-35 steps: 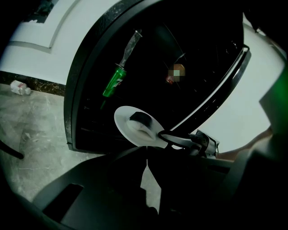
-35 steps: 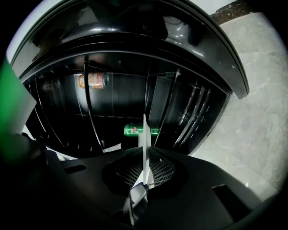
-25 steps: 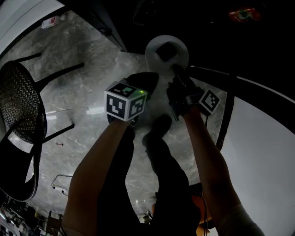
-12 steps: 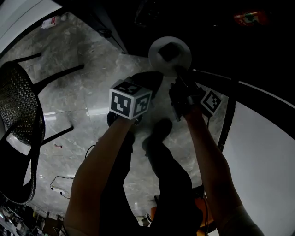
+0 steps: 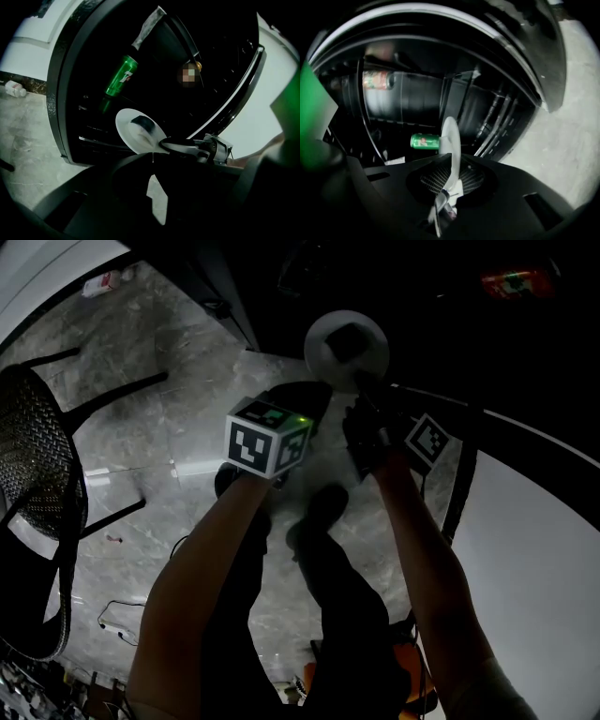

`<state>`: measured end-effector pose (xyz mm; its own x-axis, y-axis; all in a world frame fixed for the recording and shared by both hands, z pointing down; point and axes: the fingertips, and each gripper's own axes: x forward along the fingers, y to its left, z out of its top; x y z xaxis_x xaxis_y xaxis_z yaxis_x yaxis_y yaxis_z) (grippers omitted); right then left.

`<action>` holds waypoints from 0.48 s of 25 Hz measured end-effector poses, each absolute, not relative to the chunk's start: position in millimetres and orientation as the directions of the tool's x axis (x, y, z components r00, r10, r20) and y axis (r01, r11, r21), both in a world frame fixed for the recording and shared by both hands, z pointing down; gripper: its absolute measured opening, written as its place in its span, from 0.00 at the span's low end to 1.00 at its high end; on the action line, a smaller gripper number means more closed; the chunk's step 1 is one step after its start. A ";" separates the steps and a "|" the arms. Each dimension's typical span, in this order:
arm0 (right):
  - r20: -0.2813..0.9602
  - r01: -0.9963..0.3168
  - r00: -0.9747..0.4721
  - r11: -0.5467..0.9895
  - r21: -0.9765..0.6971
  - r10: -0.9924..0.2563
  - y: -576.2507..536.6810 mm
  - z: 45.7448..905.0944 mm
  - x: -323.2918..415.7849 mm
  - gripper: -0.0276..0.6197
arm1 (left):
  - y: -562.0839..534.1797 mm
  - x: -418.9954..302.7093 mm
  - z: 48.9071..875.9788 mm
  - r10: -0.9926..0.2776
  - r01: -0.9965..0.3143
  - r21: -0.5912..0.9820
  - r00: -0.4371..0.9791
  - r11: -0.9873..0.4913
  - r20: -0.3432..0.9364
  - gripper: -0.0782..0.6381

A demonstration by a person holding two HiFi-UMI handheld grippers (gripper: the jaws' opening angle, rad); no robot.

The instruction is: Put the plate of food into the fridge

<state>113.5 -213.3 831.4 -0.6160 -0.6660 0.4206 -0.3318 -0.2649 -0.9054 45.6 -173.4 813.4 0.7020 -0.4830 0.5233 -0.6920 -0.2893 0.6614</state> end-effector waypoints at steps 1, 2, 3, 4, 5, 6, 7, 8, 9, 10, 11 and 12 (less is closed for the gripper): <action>0.427 -0.352 -0.622 -0.253 -0.901 -0.656 -213.2 831.2 112.4 0.09 | -173.5 46.1 814.6 -0.486 -0.695 0.660 0.698 -0.285 0.525 0.13; 0.437 -0.377 -0.627 -0.240 -0.895 -0.645 -212.6 831.6 112.1 0.09 | -173.7 46.5 815.7 -0.489 -0.699 0.658 0.694 -0.282 0.528 0.13; 0.448 -0.400 -0.631 -0.230 -0.887 -0.634 -212.2 832.3 111.9 0.09 | -174.6 46.2 816.8 -0.493 -0.702 0.655 0.690 -0.279 0.530 0.13; 0.455 -0.416 -0.634 -0.221 -0.882 -0.625 -212.2 832.5 110.9 0.09 | -175.9 44.9 817.4 -0.499 -0.704 0.656 0.687 -0.274 0.529 0.13; 0.459 -0.428 -0.637 -0.211 -0.879 -0.619 -212.3 832.2 109.4 0.09 | -177.4 43.1 817.4 -0.506 -0.703 0.660 0.684 -0.264 0.525 0.13; 0.460 -0.436 -0.641 -0.201 -0.877 -0.615 -212.3 831.4 107.7 0.09 | -178.7 41.4 817.1 -0.515 -0.700 0.667 0.682 -0.254 0.520 0.13; 0.457 -0.443 -0.646 -0.188 -0.877 -0.611 -212.2 830.4 106.3 0.09 | -179.8 40.3 816.7 -0.522 -0.698 0.672 0.680 -0.246 0.515 0.13; 0.453 -0.447 -0.651 -0.175 -0.877 -0.609 -212.1 829.2 105.1 0.13 | -180.7 39.9 816.4 -0.526 -0.698 0.674 0.678 -0.242 0.513 0.13; 0.451 -0.450 -0.655 -0.166 -0.877 -0.607 -212.1 828.3 104.2 0.19 | -181.4 40.0 816.4 -0.529 -0.699 0.674 0.676 -0.240 0.513 0.13; 0.453 -0.454 -0.656 -0.164 -0.876 -0.604 -212.2 827.7 103.7 0.19 | -182.1 40.2 816.4 -0.531 -0.700 0.673 0.675 -0.239 0.513 0.13; 0.457 -0.459 -0.655 -0.165 -0.873 -0.602 -212.6 827.4 103.5 0.19 | -182.6 40.3 816.5 -0.532 -0.700 0.673 0.674 -0.239 0.513 0.13; 0.462 -0.462 -0.653 -0.167 -0.871 -0.600 -213.1 827.1 103.4 0.19 | -183.0 40.3 816.5 -0.532 -0.701 0.672 0.674 -0.239 0.513 0.13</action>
